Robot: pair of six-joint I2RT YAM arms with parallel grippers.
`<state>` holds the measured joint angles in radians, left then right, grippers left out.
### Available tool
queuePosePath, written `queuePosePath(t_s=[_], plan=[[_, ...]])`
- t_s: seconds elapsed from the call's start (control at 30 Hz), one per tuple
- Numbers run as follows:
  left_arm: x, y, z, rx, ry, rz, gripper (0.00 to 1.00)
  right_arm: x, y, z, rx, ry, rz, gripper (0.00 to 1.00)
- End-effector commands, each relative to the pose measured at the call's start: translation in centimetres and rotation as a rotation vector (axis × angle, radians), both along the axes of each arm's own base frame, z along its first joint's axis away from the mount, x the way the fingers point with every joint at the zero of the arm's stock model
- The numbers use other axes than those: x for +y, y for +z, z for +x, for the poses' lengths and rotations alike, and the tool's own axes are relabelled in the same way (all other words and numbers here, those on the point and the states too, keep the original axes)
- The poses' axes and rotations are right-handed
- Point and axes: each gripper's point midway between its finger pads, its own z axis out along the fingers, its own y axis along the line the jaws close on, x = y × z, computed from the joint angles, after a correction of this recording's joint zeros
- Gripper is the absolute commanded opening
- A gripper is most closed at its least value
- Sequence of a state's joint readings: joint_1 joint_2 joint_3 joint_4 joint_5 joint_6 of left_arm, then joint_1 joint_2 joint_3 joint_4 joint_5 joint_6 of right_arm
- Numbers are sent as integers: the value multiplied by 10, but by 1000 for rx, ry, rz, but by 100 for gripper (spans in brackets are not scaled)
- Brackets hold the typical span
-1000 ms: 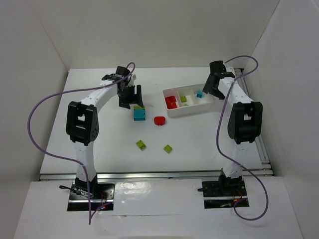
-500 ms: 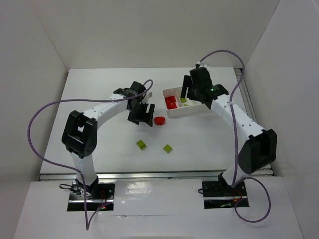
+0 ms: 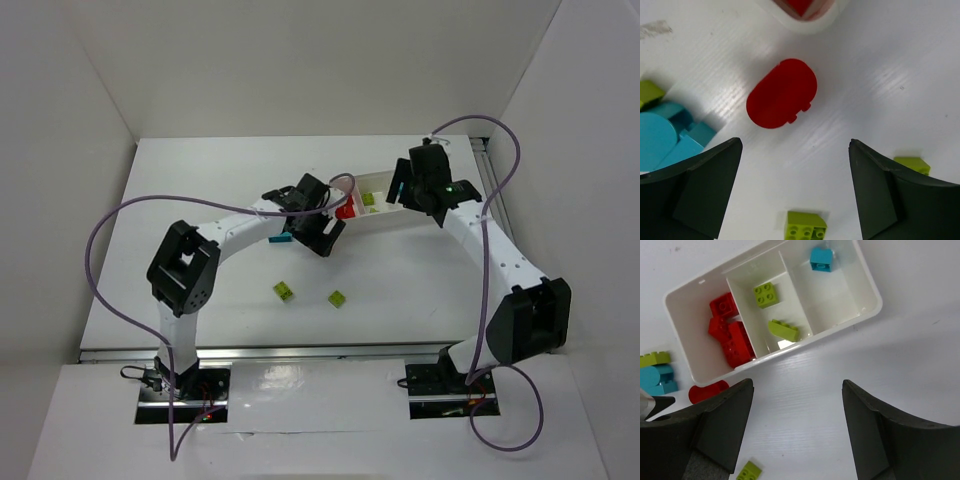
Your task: Sort the legos into containers by color
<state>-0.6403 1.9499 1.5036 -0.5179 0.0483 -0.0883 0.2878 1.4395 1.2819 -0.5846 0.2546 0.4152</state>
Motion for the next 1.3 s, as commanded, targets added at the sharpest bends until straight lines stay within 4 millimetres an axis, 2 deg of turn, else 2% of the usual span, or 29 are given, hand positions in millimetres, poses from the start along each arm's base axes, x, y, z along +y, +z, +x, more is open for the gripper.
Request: queuePosePath(t_s=[0.0,0.1,0.2,0.23,0.27,0.4,0.57,0.63,0.73,0.83,0.87,0.93,0.97,1.0,1.03,1.1,1.13,1.2,1.27], plan=[[-2,-7,28,-110,-41,28,97,-9,21,2,-75,-14,20,79],[-4,-18,39,-140,-68,51,97,-14,12,0,-52,-11,19,79],[-10,-23,49,-156,-87,56,97,-16,14,3,-60,-7,20,79],[-11,-32,50,-146,-88,63,95,-16,14,3,-60,-7,20,79],[-15,-28,51,-148,-96,46,94,-16,14,3,-60,-7,20,79],[-20,-32,42,-127,-110,33,88,-21,16,-1,-69,-11,15,79],[-35,-43,14,-102,-151,35,81,-19,14,-2,-75,-4,22,78],[-35,-43,11,-111,-140,51,75,-20,9,-3,-65,-4,20,78],[-36,-43,9,-128,-106,77,66,-19,14,-3,-83,-4,24,77],[-29,-33,9,-143,-78,92,48,-20,14,-5,-83,-4,24,75],[-28,-27,8,-143,-67,83,29,-20,15,-3,-92,-4,26,75],[-22,-20,6,-121,-51,95,14,-18,15,-4,-90,3,32,74],[-13,-23,4,-98,-42,114,8,-18,15,-4,-90,3,32,74],[-12,-12,2,-95,-33,109,0,-18,17,-2,-99,4,34,74],[-2,-13,-9,-52,-37,145,0,-18,17,-2,-99,4,34,74],[9,-2,-15,-37,-29,158,0,-18,19,0,-110,9,29,74],[11,16,-18,-58,-27,140,0,-20,16,3,-108,0,28,74],[22,29,-29,-9,-18,116,0,-20,13,4,-99,0,26,74],[16,58,-32,4,-29,15,0,-21,9,8,-86,-2,29,74]])
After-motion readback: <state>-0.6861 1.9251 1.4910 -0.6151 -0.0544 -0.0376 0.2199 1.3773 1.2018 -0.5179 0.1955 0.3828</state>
